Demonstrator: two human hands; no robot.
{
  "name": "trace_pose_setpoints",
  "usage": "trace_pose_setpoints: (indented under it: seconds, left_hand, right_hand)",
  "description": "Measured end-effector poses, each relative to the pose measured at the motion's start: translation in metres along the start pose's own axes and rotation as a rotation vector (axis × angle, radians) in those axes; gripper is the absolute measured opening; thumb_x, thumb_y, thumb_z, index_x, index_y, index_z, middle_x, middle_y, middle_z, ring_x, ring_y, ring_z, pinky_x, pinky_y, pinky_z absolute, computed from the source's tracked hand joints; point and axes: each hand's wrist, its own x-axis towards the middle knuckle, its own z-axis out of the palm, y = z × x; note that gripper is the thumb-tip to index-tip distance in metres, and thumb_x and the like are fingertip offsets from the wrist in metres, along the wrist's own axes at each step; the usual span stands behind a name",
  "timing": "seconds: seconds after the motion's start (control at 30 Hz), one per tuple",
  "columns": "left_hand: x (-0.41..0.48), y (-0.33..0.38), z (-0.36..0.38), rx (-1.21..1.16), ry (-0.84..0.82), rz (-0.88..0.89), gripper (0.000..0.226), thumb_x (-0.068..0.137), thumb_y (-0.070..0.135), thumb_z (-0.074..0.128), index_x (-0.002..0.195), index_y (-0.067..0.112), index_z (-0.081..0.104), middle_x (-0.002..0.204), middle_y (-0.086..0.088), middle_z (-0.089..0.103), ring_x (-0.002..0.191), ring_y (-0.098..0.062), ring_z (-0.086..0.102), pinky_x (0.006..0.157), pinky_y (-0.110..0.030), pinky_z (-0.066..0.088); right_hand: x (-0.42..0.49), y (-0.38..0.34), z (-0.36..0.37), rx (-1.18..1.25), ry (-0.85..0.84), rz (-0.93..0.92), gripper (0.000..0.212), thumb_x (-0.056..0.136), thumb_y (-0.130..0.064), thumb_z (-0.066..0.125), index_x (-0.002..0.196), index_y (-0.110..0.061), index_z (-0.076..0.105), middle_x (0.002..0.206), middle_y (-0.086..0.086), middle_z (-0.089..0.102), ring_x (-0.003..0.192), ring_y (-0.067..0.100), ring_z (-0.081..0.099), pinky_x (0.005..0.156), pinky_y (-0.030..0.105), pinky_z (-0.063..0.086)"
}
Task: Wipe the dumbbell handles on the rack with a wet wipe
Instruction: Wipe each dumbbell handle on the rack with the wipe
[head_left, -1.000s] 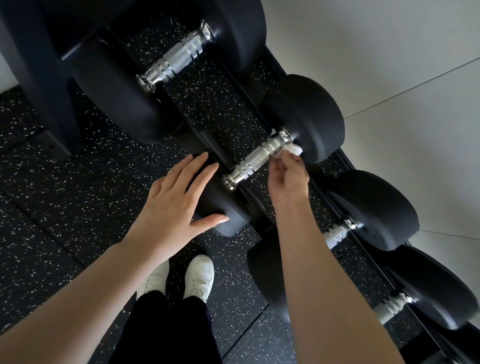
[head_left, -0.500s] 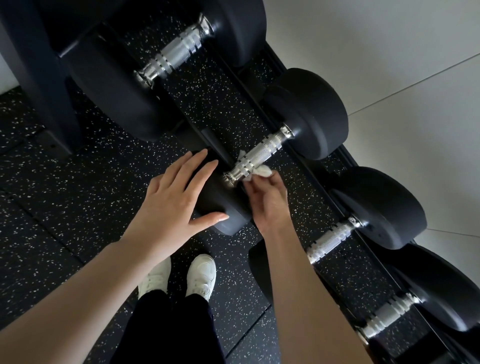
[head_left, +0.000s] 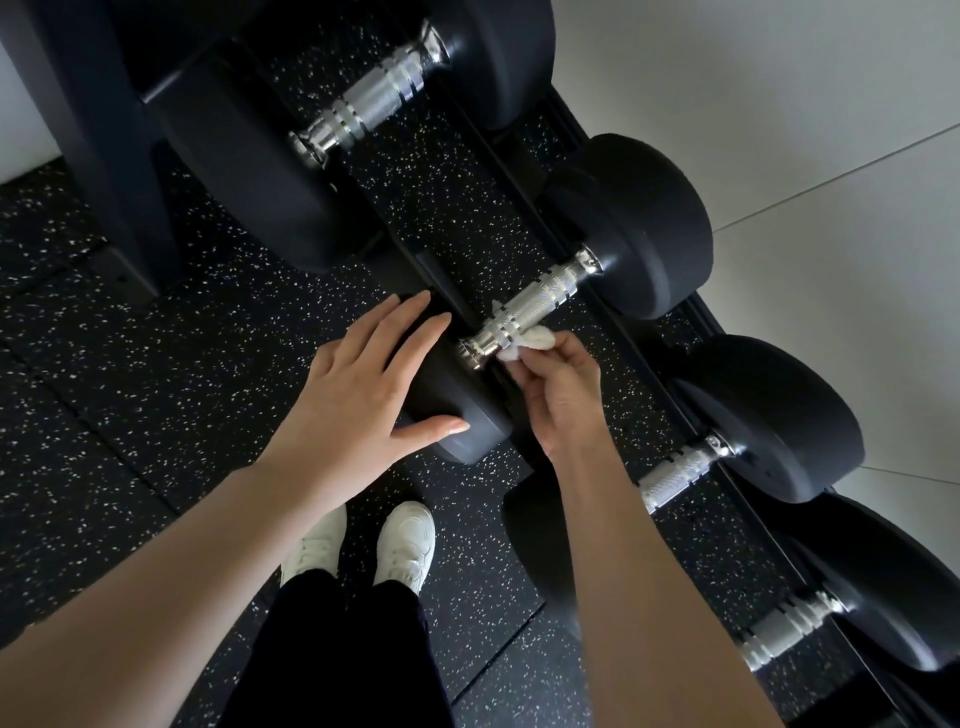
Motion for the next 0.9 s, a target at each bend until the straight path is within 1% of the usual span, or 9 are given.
trace_pose_setpoints:
  seconds: [0.1, 0.17, 0.23, 0.33, 0.43, 0.57, 0.63, 0.73, 0.9]
  left_hand:
    - [0.000, 0.001, 0.000, -0.009, 0.009, 0.002, 0.083, 0.078, 0.070, 0.034, 0.144, 0.020, 0.031, 0.153, 0.001, 0.026, 0.141, -0.021, 0.024, 0.097, -0.049, 0.039]
    - [0.001, 0.001, 0.000, -0.007, 0.011, 0.005, 0.083, 0.078, 0.070, 0.034, 0.144, 0.019, 0.032, 0.153, 0.000, 0.026, 0.141, -0.021, 0.025, 0.097, -0.049, 0.040]
    - [0.001, 0.001, 0.000, -0.012, 0.008, -0.001, 0.083, 0.078, 0.070, 0.033, 0.144, 0.020, 0.032, 0.153, 0.001, 0.026, 0.141, -0.021, 0.024, 0.097, -0.049, 0.039]
    - [0.001, 0.002, 0.000, -0.026, 0.012, -0.007, 0.082, 0.078, 0.070, 0.033, 0.144, 0.020, 0.032, 0.153, 0.001, 0.026, 0.141, -0.021, 0.025, 0.097, -0.049, 0.040]
    - [0.001, 0.001, 0.000, -0.030, 0.012, -0.010, 0.082, 0.077, 0.070, 0.033, 0.144, 0.021, 0.032, 0.153, 0.001, 0.027, 0.141, -0.021, 0.025, 0.098, -0.048, 0.041]
    - [0.001, 0.000, 0.002, -0.037, 0.017, -0.010, 0.082, 0.077, 0.069, 0.033, 0.144, 0.021, 0.032, 0.153, 0.001, 0.027, 0.141, -0.021, 0.026, 0.097, -0.048, 0.042]
    - [0.000, 0.000, 0.003, -0.041, 0.025, -0.018, 0.082, 0.076, 0.069, 0.034, 0.144, 0.023, 0.032, 0.153, 0.002, 0.027, 0.140, -0.020, 0.027, 0.096, -0.047, 0.041]
    - [0.000, 0.000, 0.005, -0.071, 0.045, -0.018, 0.080, 0.075, 0.068, 0.036, 0.142, 0.026, 0.030, 0.152, 0.003, 0.029, 0.140, -0.019, 0.028, 0.095, -0.047, 0.041]
    - [0.000, -0.003, 0.005, -0.106, 0.061, -0.011, 0.080, 0.075, 0.070, 0.035, 0.142, 0.028, 0.028, 0.151, 0.002, 0.032, 0.139, -0.019, 0.028, 0.095, -0.047, 0.040]
  right_hand:
    - [-0.012, 0.009, 0.001, -0.138, -0.049, 0.038, 0.021, 0.078, 0.017, 0.057, 0.079, -0.004, 0.057, 0.071, 0.011, 0.069, 0.070, 0.019, 0.068, 0.085, 0.036, 0.056]
    - [-0.016, 0.009, 0.002, -0.206, -0.012, 0.005, 0.019, 0.076, 0.015, 0.062, 0.080, -0.004, 0.059, 0.075, 0.012, 0.069, 0.072, 0.020, 0.067, 0.085, 0.037, 0.055]
    - [-0.019, 0.006, 0.004, -0.400, 0.082, -0.099, 0.020, 0.076, 0.011, 0.066, 0.078, -0.008, 0.061, 0.081, 0.013, 0.069, 0.076, 0.022, 0.067, 0.082, 0.035, 0.056]
    - [-0.024, 0.006, 0.006, -0.735, 0.204, -0.292, 0.020, 0.079, -0.001, 0.070, 0.077, -0.019, 0.063, 0.079, 0.002, 0.067, 0.074, 0.013, 0.063, 0.068, 0.021, 0.051]
    - [-0.026, 0.011, 0.007, -0.874, 0.196, -0.419, 0.014, 0.079, -0.010, 0.073, 0.079, -0.022, 0.066, 0.073, -0.007, 0.060, 0.064, 0.006, 0.051, 0.062, 0.019, 0.042]
    - [-0.023, 0.011, 0.015, -0.980, 0.138, -0.636, 0.010, 0.076, -0.006, 0.075, 0.084, -0.011, 0.072, 0.083, 0.000, 0.060, 0.068, -0.001, 0.052, 0.066, 0.009, 0.041]
    - [-0.020, 0.012, 0.021, -1.067, 0.114, -0.740, 0.010, 0.075, -0.005, 0.075, 0.084, -0.008, 0.074, 0.086, 0.005, 0.061, 0.073, 0.004, 0.057, 0.066, 0.011, 0.044]
    - [-0.012, 0.010, 0.030, -1.214, 0.085, -0.829, 0.010, 0.075, -0.006, 0.075, 0.085, -0.008, 0.075, 0.085, 0.009, 0.062, 0.071, 0.018, 0.062, 0.065, 0.022, 0.049]
    - [-0.008, 0.003, 0.030, -1.355, 0.028, -0.845, 0.016, 0.076, -0.018, 0.077, 0.088, -0.009, 0.075, 0.089, 0.008, 0.062, 0.069, 0.017, 0.062, 0.063, 0.024, 0.051]
